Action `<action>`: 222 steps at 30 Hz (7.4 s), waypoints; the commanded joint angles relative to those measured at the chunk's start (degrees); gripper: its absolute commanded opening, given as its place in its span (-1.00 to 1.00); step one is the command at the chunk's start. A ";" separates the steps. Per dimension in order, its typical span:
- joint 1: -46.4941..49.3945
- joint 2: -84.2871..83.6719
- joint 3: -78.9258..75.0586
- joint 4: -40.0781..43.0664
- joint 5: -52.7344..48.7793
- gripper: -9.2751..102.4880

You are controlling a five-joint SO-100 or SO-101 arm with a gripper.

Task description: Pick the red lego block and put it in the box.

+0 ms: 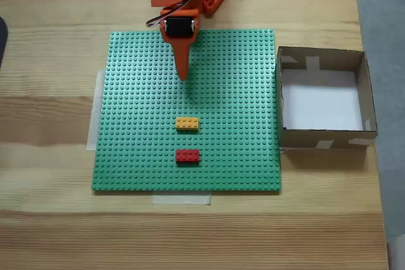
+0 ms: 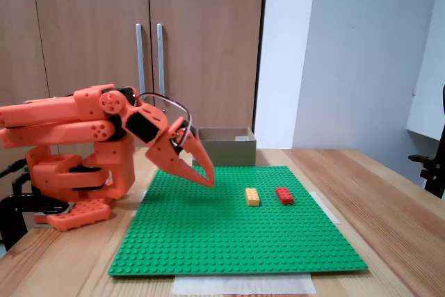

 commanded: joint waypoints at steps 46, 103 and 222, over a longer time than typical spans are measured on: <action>0.26 -38.50 -40.34 6.50 -3.43 -0.85; -1.05 -103.62 -92.81 13.89 -1.67 -0.51; -23.47 -75.50 -97.38 34.01 2.02 -0.85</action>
